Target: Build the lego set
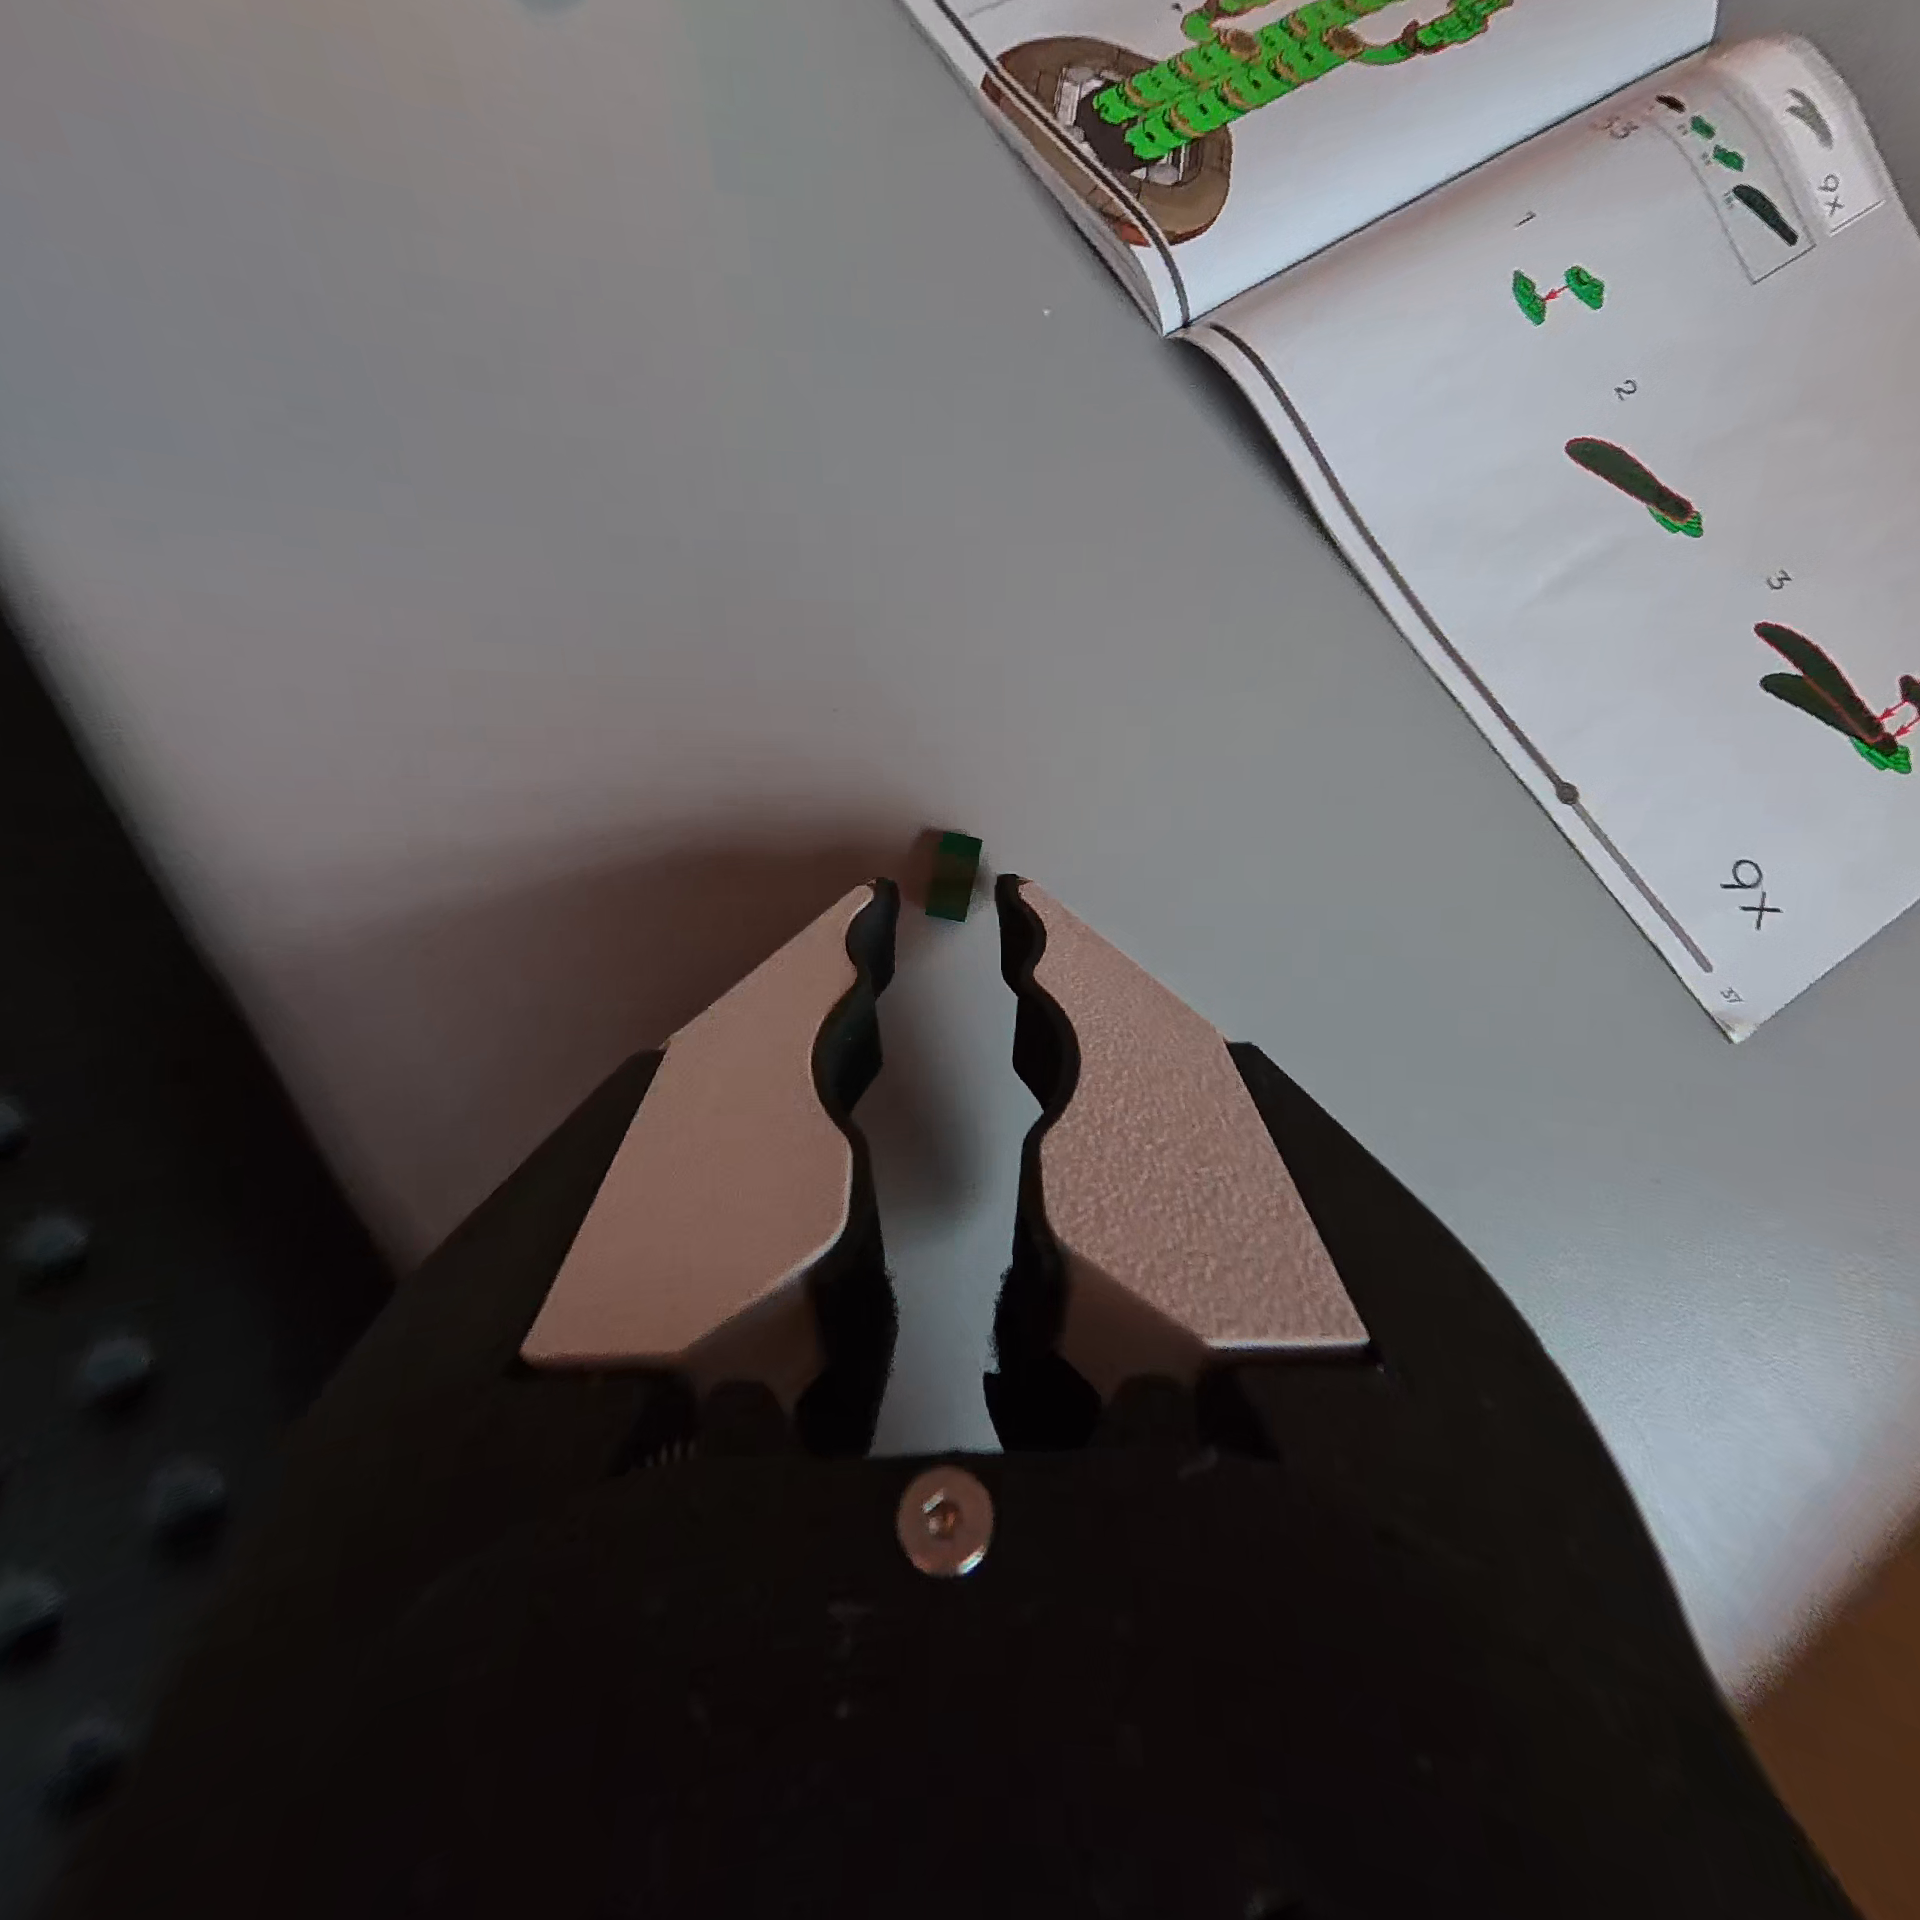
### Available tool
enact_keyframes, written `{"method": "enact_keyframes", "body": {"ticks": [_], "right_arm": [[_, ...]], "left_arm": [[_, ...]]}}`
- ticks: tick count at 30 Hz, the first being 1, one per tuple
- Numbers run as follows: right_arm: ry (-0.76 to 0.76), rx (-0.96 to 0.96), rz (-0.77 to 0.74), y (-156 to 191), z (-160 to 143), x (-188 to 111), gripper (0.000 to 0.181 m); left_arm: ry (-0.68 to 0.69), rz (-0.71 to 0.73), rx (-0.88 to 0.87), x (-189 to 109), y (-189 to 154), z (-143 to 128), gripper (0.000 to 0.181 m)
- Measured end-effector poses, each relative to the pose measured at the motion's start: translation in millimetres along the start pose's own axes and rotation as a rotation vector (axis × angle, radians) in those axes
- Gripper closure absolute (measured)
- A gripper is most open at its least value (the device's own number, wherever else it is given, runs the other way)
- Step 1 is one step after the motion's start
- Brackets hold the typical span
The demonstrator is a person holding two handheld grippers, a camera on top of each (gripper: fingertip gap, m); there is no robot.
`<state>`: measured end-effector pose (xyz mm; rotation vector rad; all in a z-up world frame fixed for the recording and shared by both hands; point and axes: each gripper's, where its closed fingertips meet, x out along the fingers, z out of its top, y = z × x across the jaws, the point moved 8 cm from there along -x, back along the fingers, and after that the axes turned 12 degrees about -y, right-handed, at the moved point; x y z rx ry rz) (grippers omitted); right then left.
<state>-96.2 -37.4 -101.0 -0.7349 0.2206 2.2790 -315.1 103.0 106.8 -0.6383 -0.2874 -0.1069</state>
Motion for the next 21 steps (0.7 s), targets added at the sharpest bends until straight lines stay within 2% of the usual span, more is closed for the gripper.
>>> {"method": "enact_keyframes", "body": {"ticks": [5,16,19,21], "right_arm": [[0.013,0.01,-0.013,-2.2,1.5,2.9,0.167],[0.032,0.091,0.056,-6.3,1.0,4.4,0.174],[-0.026,0.07,0.048,-12.4,9.3,-0.8,0.174],[-0.118,0.055,0.066,-18.4,27.3,-10.1,0.174]], "left_arm": [[0.013,0.021,-0.015,0.4,5.2,-2.2,0.181],[0.165,0.088,-0.108,14.9,43.4,-32.1,0.181],[0.179,0.081,-0.18,18.4,56.6,-41.2,0.181],[0.185,0.082,-0.218,20.0,64.1,-46.3,0.181]]}}
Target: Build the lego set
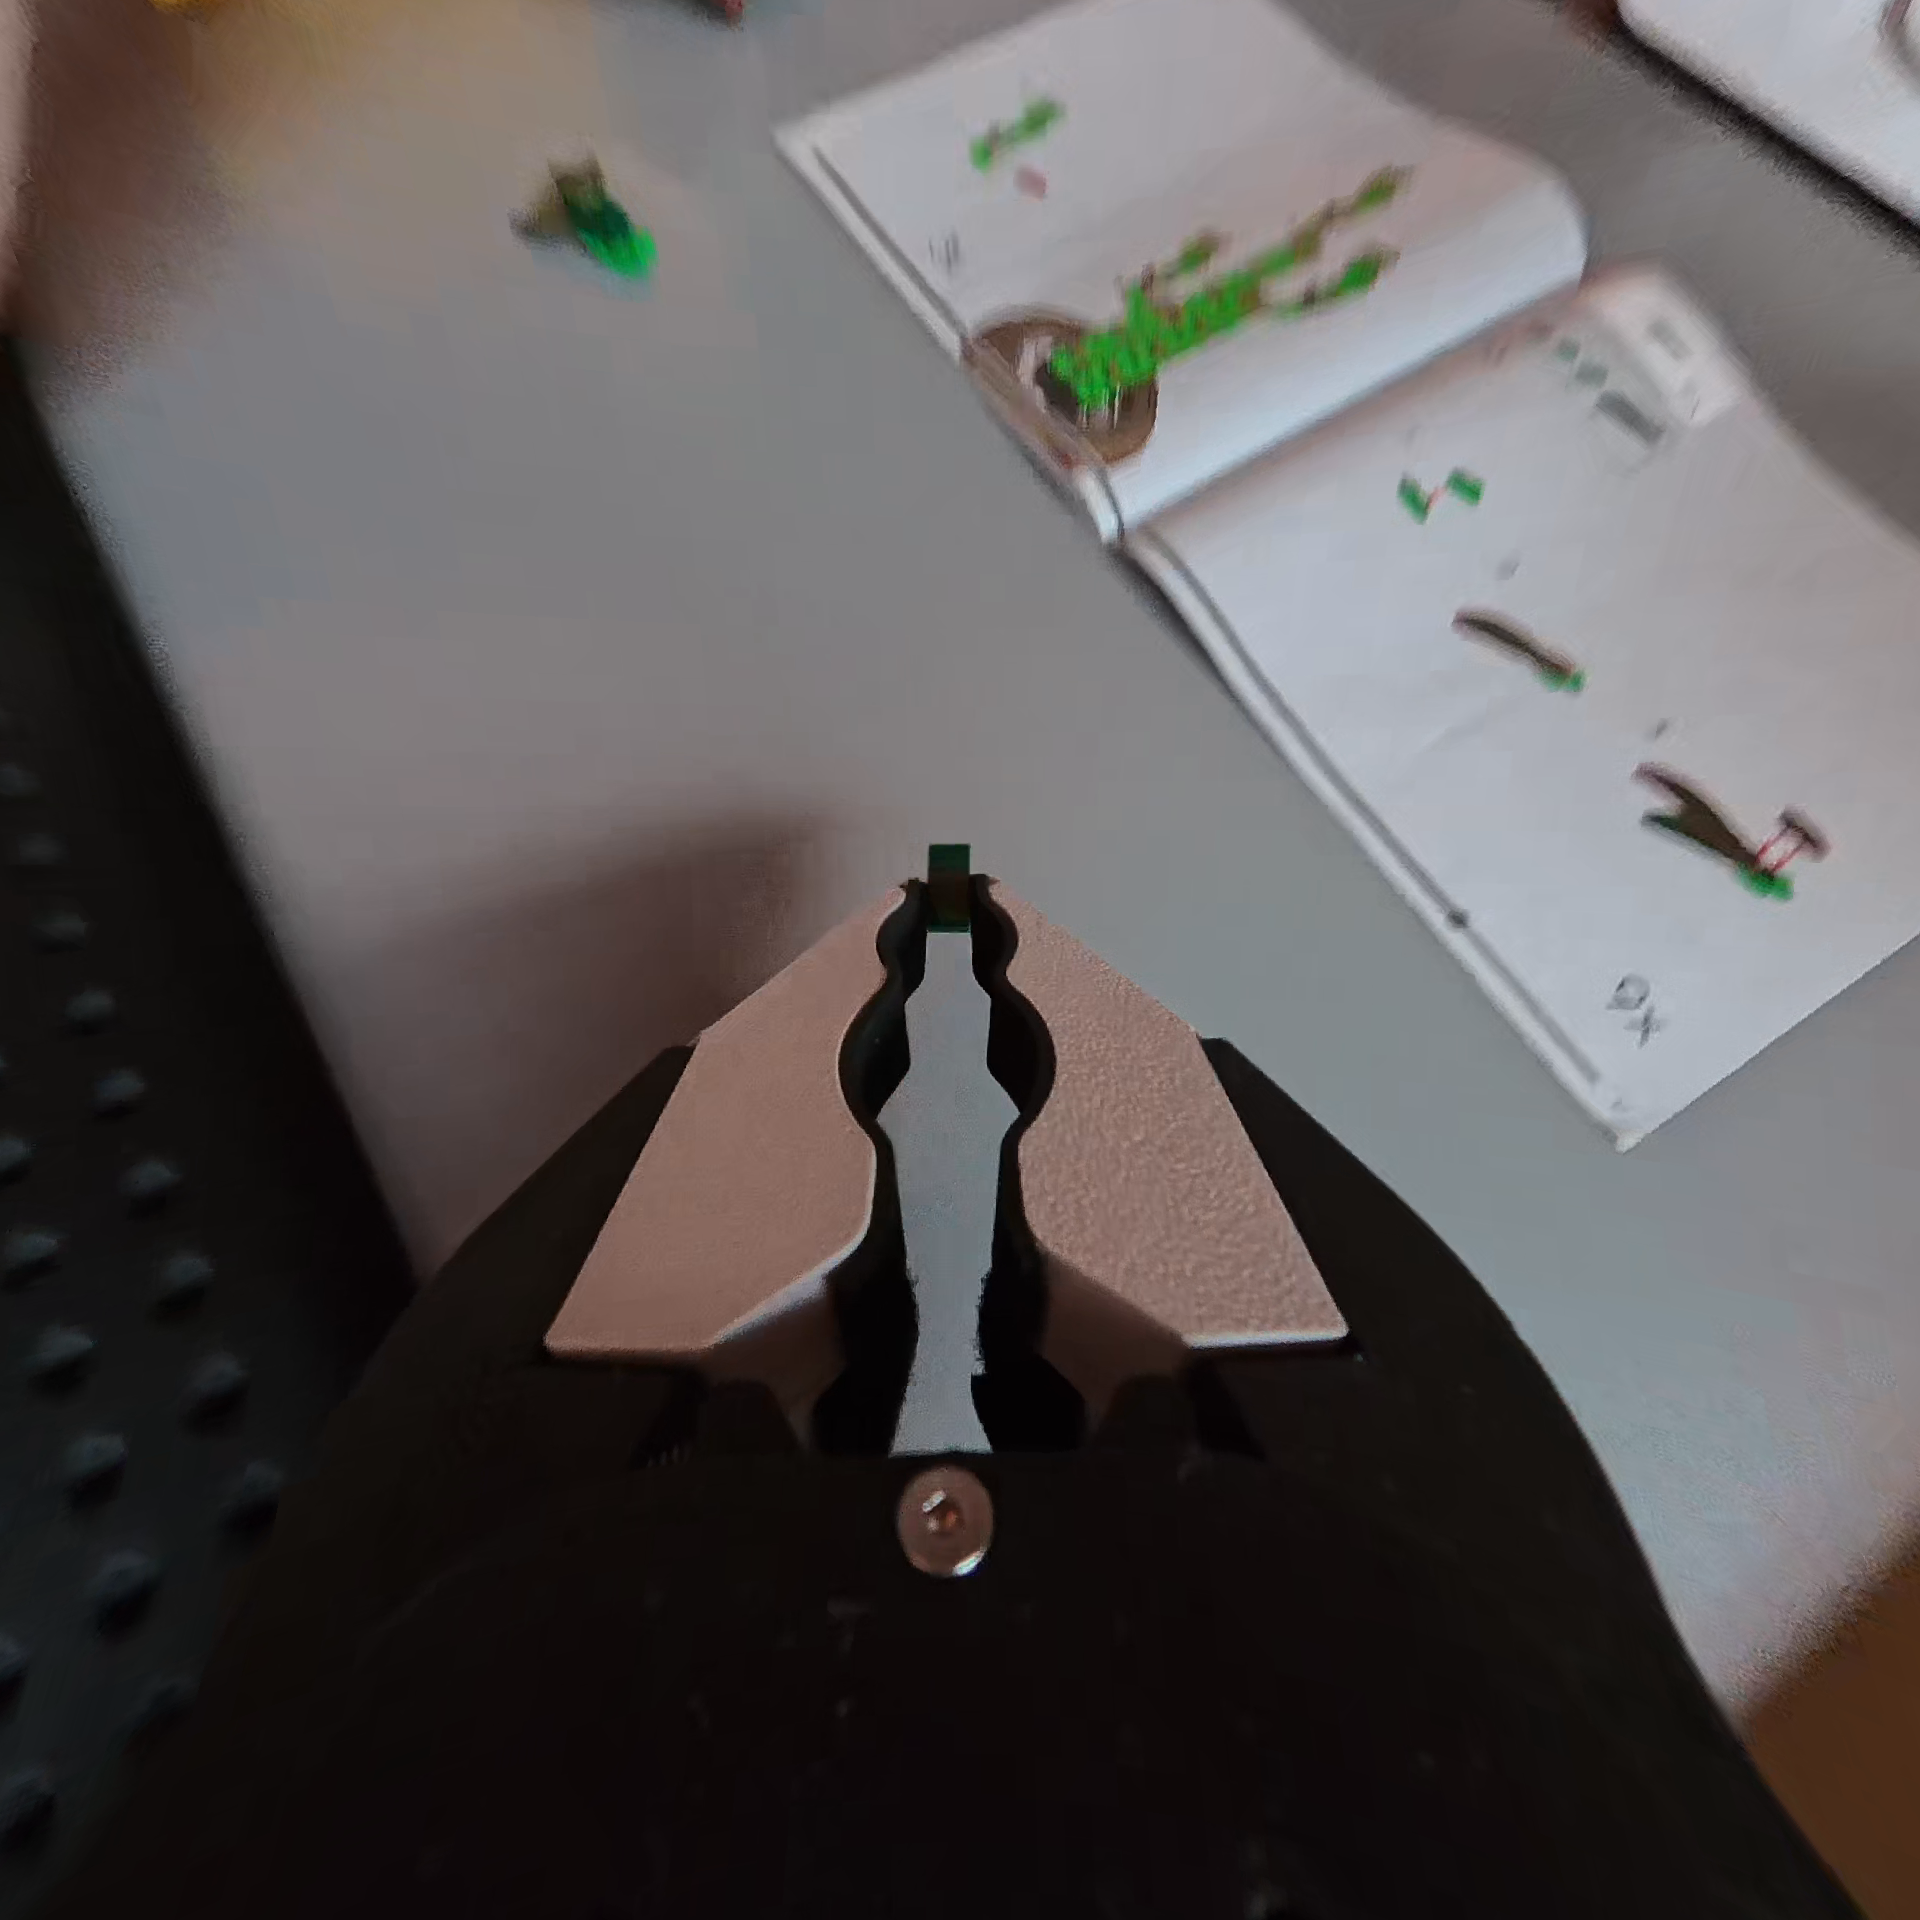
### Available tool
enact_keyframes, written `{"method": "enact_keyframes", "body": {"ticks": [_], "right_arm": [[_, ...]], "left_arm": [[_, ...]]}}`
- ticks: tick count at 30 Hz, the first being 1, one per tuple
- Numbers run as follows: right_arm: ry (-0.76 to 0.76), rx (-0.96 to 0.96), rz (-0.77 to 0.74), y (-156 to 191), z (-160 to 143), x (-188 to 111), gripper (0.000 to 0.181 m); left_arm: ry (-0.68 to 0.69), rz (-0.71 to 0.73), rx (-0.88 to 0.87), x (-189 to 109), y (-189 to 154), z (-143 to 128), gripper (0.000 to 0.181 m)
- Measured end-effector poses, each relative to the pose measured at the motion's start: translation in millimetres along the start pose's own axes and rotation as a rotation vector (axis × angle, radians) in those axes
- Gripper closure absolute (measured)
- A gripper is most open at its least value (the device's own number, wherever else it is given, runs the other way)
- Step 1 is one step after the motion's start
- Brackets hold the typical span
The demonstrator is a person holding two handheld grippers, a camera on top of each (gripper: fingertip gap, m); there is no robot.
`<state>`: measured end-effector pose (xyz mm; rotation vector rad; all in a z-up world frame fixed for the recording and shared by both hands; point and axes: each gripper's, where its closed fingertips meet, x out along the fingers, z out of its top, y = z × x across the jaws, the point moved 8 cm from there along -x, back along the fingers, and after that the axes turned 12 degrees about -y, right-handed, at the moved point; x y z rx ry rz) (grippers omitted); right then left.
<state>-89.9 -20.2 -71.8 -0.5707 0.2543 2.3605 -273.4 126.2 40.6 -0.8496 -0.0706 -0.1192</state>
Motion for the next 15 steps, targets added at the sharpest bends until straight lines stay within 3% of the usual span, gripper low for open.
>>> {"method": "enact_keyframes", "body": {"ticks": [7,11,15], "right_arm": [[-0.315,-0.171,0.201,-17.9,105.1,-29.1,0.175],[-0.271,-0.265,0.292,-32.3,144.9,-19.5,0.175],[-0.189,-0.356,0.312,-44.6,158.5,-2.4,0.175]], "left_arm": [[0.032,-0.035,-0.09,4.8,10.4,-7.7,0.181],[0.044,-0.064,-0.146,6.6,11.9,-11.0,0.181],[0.062,-0.07,-0.214,8.0,19.6,-15.4,0.181]]}}
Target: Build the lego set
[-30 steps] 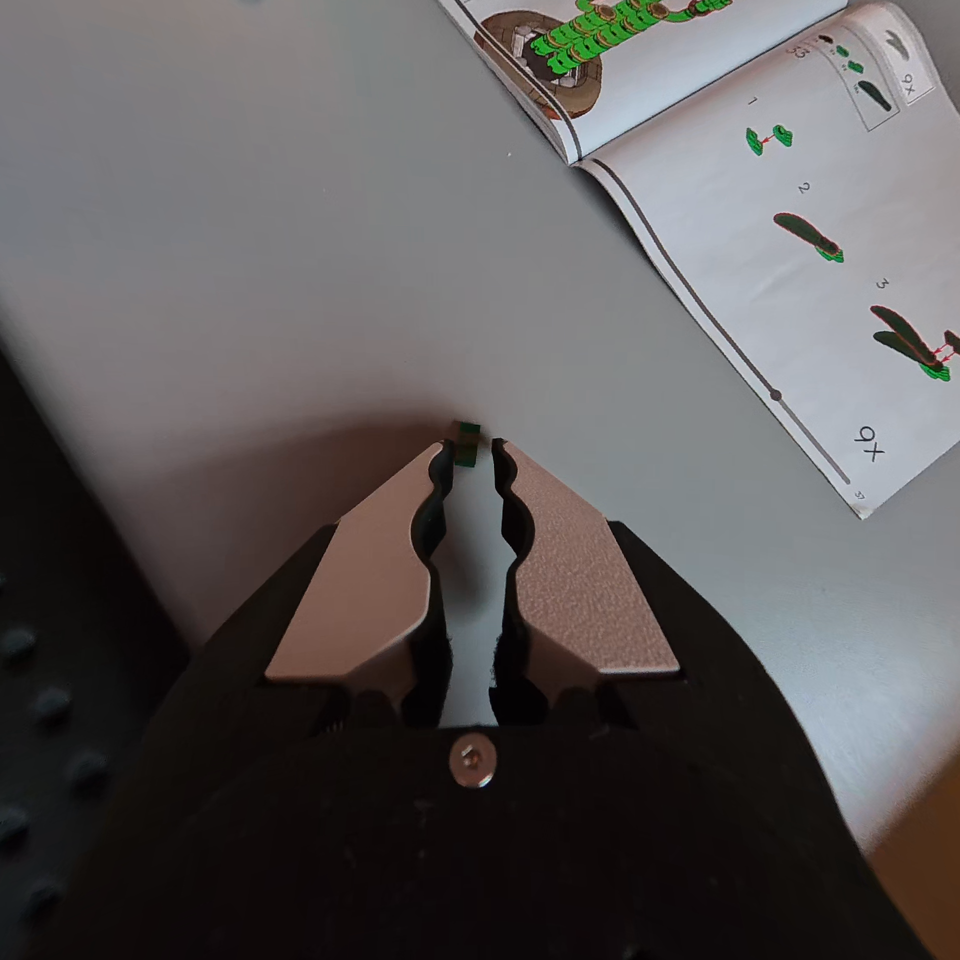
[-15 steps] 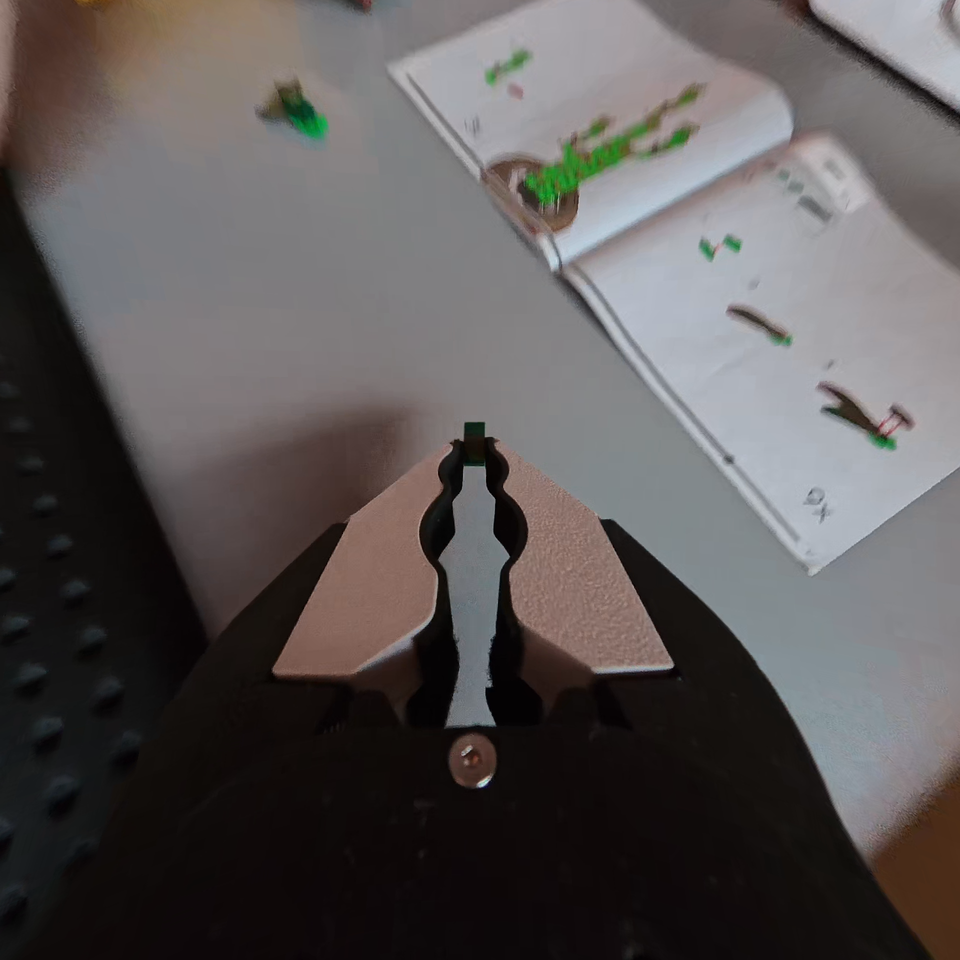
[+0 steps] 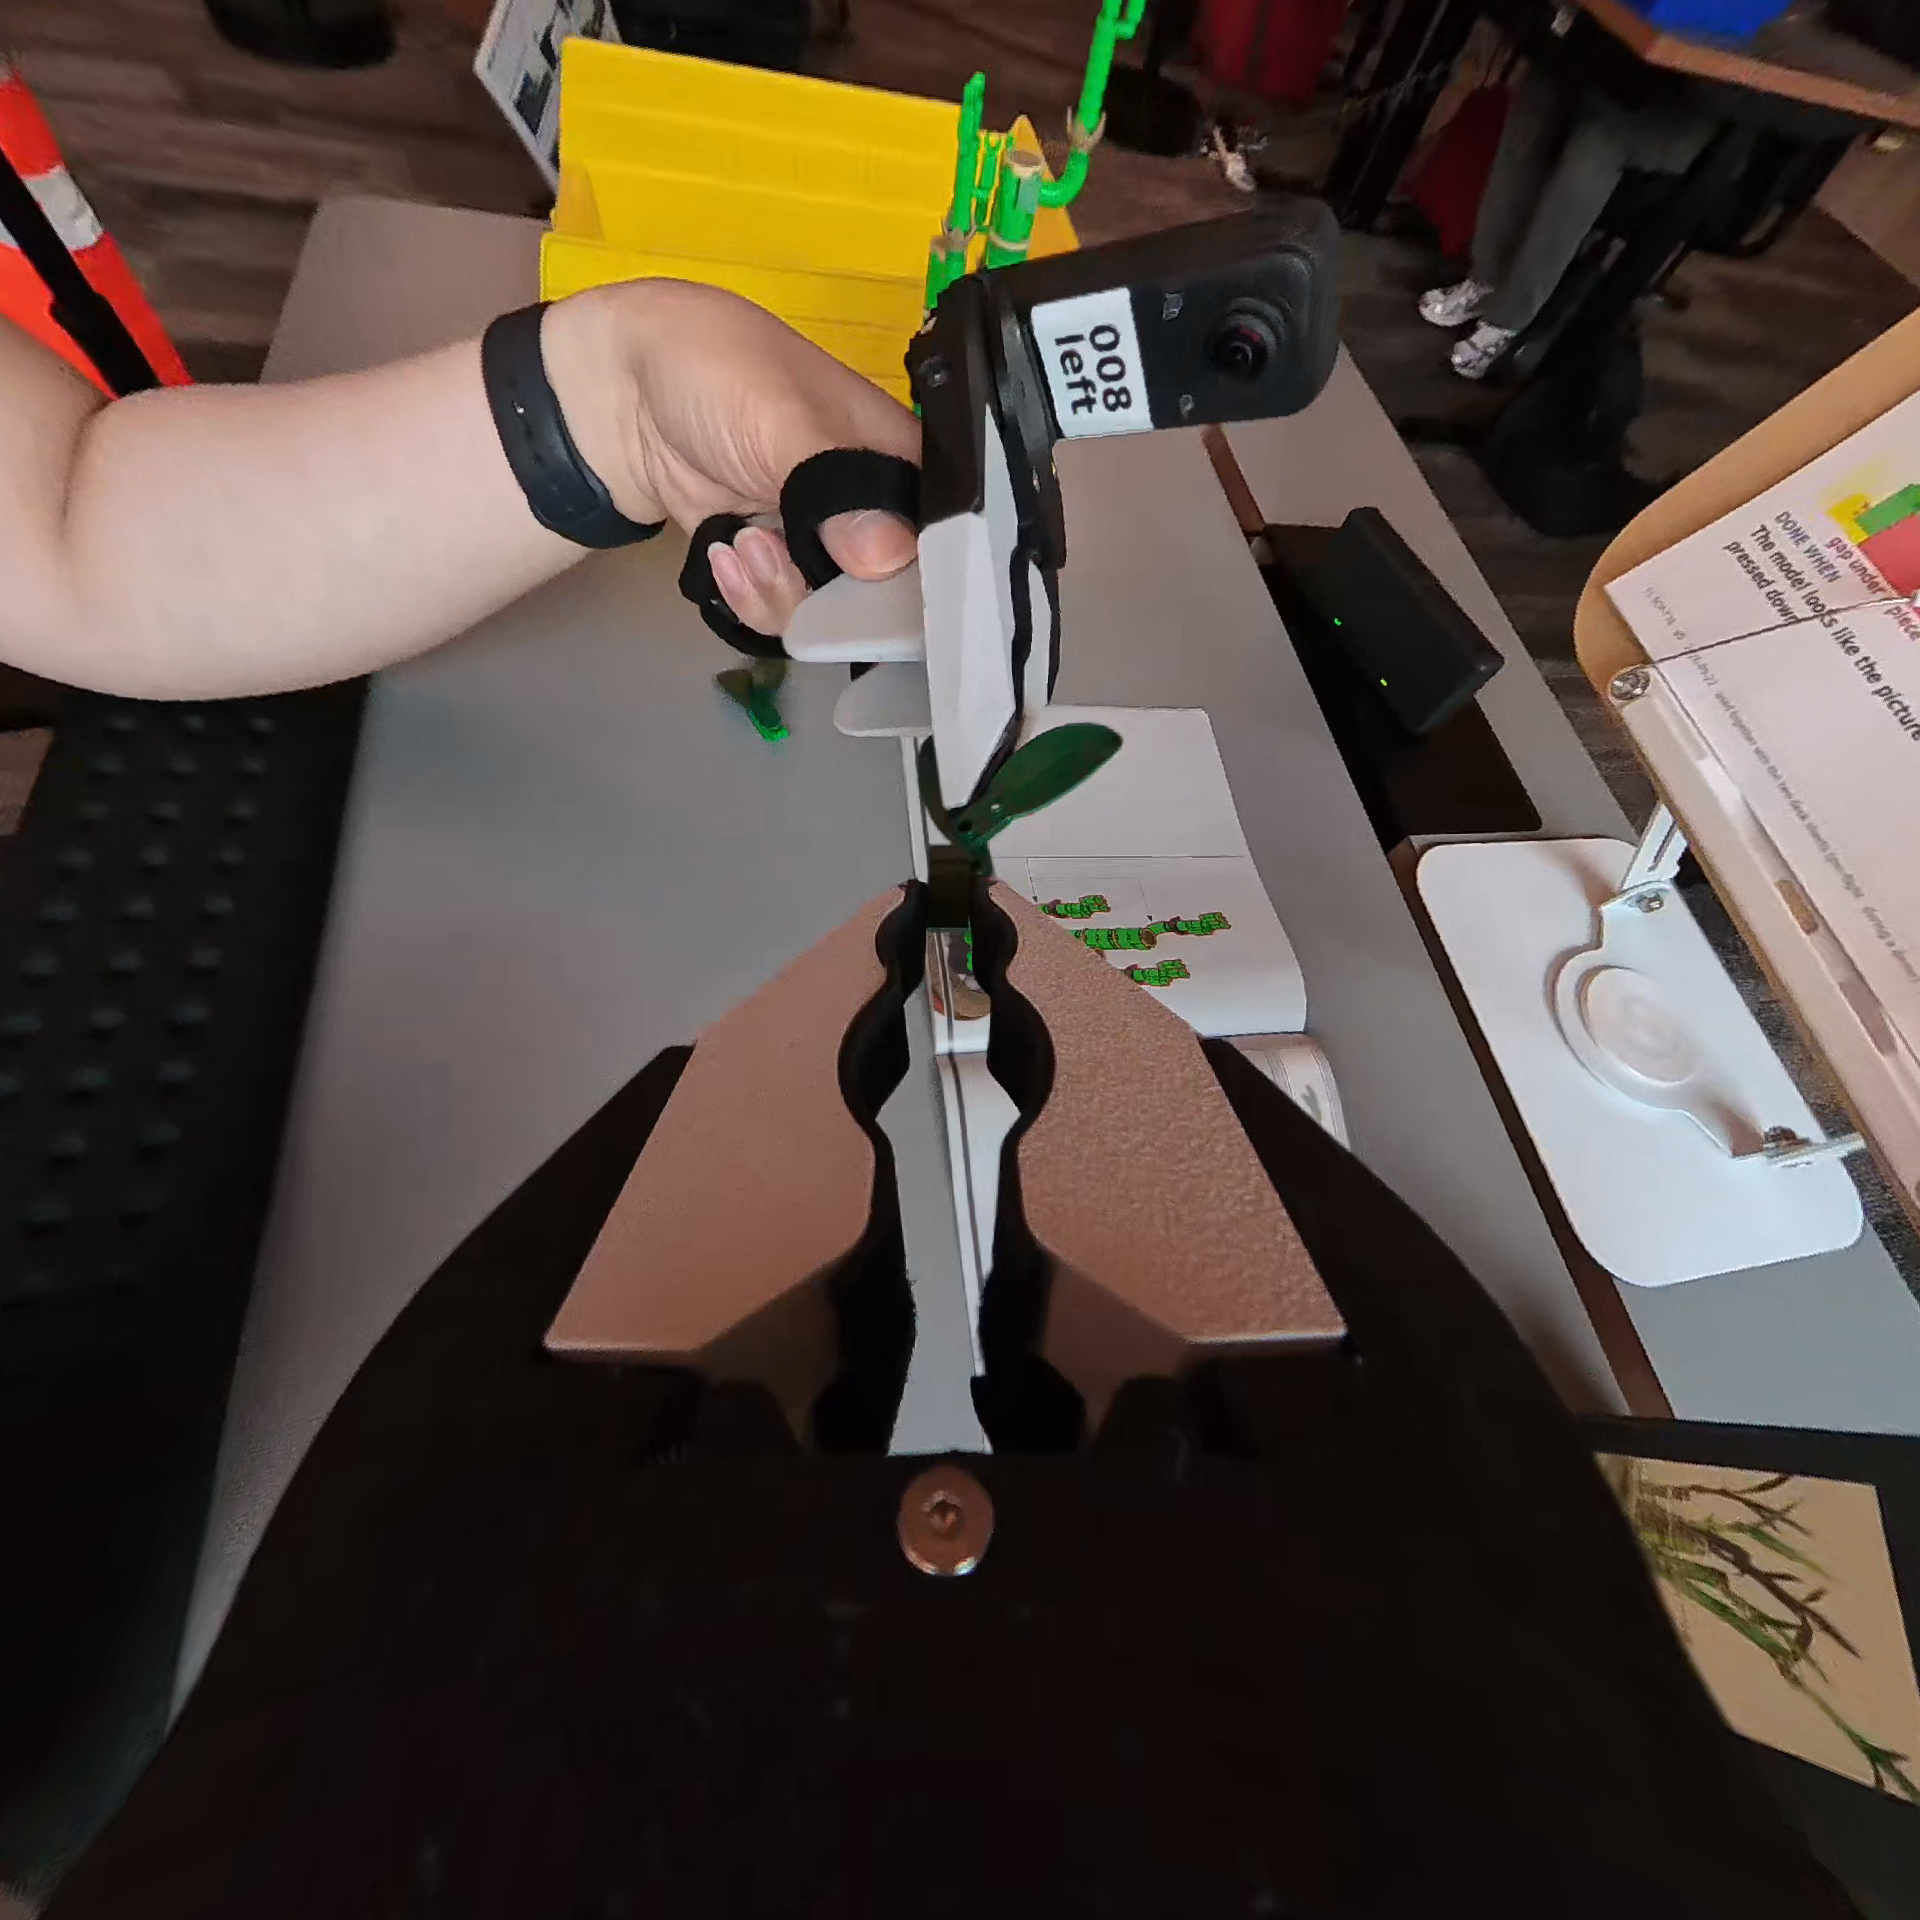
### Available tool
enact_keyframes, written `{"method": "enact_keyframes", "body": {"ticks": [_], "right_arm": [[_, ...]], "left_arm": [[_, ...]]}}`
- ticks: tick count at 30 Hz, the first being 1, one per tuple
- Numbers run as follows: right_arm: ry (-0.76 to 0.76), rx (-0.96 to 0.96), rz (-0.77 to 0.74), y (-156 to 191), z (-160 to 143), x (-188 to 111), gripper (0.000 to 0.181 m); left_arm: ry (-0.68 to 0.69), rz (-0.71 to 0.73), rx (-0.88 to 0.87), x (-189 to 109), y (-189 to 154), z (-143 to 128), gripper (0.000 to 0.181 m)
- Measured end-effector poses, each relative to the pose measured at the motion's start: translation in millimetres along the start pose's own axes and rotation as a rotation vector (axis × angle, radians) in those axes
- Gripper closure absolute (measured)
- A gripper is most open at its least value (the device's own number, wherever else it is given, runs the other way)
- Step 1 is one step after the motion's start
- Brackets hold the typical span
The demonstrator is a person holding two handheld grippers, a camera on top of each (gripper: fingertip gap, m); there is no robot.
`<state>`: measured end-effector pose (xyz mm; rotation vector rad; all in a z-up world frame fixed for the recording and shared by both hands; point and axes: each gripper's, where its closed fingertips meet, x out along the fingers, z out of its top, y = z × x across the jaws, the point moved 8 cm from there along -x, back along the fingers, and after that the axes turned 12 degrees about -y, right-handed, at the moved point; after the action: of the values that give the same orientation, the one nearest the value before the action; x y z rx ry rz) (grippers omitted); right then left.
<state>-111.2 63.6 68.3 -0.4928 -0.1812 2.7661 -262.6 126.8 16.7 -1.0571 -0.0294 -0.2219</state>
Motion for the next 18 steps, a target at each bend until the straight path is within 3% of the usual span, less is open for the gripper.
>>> {"method": "enact_keyframes", "body": {"ticks": [4,18], "right_arm": [[0.065,0.009,0.015,-9.4,-9.6,7.6,0.174],[0.015,0.061,0.071,-12.8,-23.3,12.3,0.174]], "left_arm": [[-0.007,0.001,-0.043,-0.5,7.5,0.3,0.181],[0.007,-0.008,-0.088,4.9,17.2,-3.0,0.181]]}}
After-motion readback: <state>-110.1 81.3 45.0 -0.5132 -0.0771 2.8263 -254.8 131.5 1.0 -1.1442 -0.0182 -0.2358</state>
